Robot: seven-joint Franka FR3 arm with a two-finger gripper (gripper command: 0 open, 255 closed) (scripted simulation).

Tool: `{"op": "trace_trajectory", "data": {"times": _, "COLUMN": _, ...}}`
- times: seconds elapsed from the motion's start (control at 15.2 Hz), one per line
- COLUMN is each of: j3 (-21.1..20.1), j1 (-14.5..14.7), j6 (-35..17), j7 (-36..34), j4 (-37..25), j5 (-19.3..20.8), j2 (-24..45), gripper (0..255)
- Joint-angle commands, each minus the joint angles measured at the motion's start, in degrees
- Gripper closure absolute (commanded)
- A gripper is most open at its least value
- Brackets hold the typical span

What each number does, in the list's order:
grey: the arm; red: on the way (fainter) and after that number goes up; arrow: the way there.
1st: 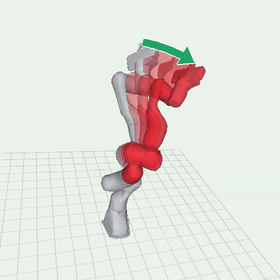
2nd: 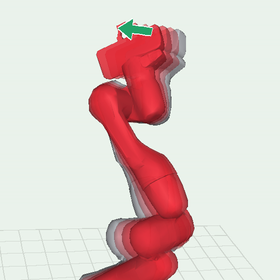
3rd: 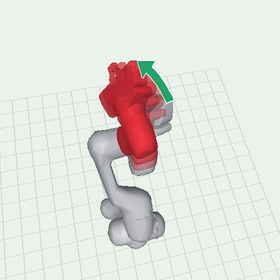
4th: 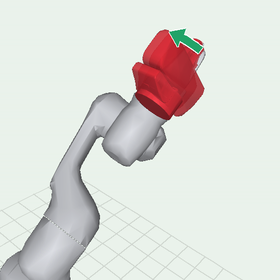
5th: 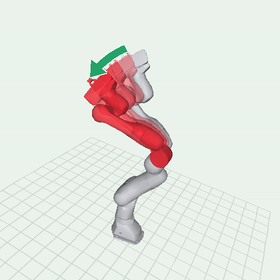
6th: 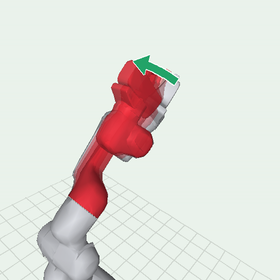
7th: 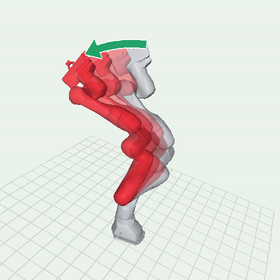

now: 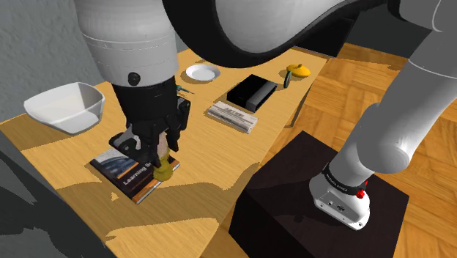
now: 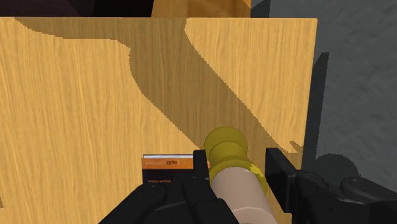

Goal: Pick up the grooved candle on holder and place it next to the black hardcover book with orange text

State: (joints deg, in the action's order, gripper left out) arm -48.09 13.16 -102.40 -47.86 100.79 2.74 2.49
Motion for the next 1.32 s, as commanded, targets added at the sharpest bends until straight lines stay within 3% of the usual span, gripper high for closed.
{"op": "trace_trajectory", "data": {"times": 0.0, "j3": 0.0, "j1": 0.0, "j6": -1.6, "j7": -0.2, "j4": 1.6, "j5": 0.0, "j2": 0.0, "gripper": 255}}
{"op": "trace_trajectory", "data": {"times": 1.25, "j3": 0.2, "j1": 0.8, "j6": -15.5, "j7": -2.9, "j4": 12.9, "j5": 3.7, "j2": 4.1, "gripper": 255}}
